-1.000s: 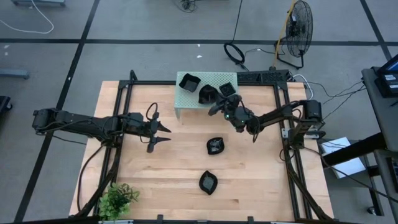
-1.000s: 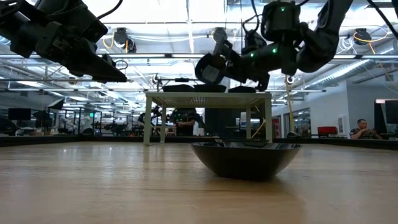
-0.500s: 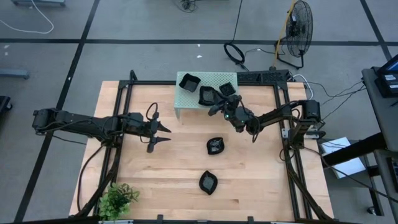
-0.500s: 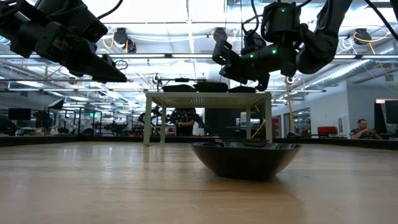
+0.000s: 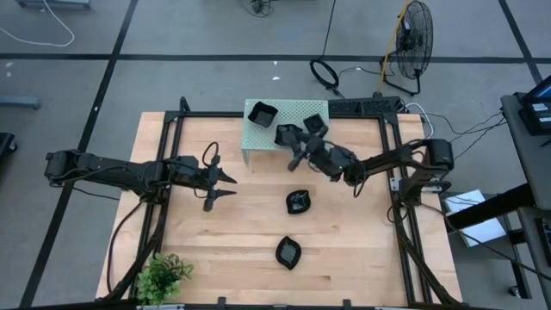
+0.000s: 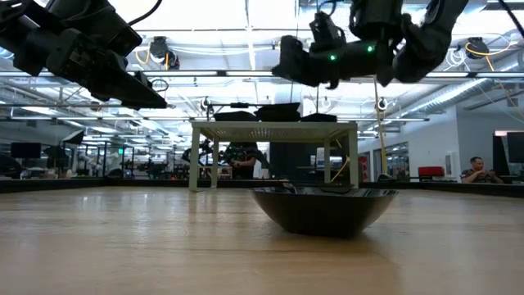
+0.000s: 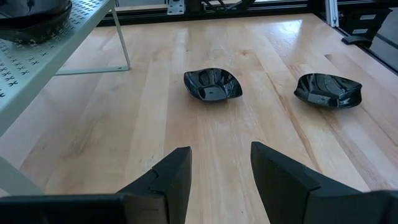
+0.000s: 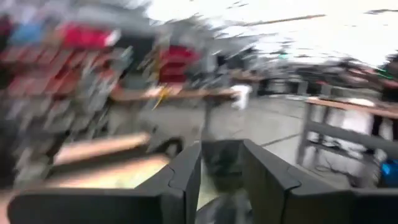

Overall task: Pick & Place Mini shaped plates
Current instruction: Stack the black leaf shaped plate on top of the other black leaf shaped plates on the shelf

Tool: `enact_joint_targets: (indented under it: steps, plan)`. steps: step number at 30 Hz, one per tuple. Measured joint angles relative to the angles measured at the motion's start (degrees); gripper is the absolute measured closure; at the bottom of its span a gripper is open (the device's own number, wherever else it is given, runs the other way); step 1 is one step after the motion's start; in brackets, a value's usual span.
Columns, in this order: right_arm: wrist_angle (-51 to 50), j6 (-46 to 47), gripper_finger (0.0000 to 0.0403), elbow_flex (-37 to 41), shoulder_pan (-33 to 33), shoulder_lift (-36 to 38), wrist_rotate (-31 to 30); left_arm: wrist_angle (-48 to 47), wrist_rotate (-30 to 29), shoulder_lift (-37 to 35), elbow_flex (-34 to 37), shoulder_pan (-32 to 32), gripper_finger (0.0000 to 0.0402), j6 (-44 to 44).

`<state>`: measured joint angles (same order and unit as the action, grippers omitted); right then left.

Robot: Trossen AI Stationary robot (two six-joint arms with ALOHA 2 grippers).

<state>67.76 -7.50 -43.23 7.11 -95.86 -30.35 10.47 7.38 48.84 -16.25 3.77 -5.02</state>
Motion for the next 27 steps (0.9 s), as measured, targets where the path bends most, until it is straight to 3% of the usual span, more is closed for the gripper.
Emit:
enact_joint_targets:
  steps: [3,7,13,15,18,21,27]
  plan:
    - [-14.8,-3.6,0.029,-2.7,-1.0,4.6,3.7,0.0,0.0,0.0,0.0,0.0,0.0231,0.0]
    - [-41.0,-3.9,0.0285,-10.4,-2.3,9.8,3.5,0.0,0.0,0.0,0.0,0.0,0.0231,0.0]
    - [-80.4,-2.8,0.0284,-28.3,-1.8,10.4,3.6,0.2,0.0,0.0,0.0,0.0,0.0231,0.0]
    - [-89.3,-2.2,0.0284,-34.2,-0.9,8.8,3.9,0.1,0.0,0.0,0.0,0.0,0.0231,0.0]
    - [-100.0,-0.9,0.0284,-38.6,0.9,7.7,8.9,0.1,0.0,0.0,0.0,0.0,0.0231,0.0]
    - [-100.9,-1.3,0.0284,-38.6,2.5,7.2,14.2,0.1,0.0,0.0,0.0,0.0,0.0231,-0.2]
    - [-102.6,-7.5,0.0284,-36.1,3.1,6.3,12.6,0.0,0.0,0.0,0.0,0.0,0.0231,-0.3]
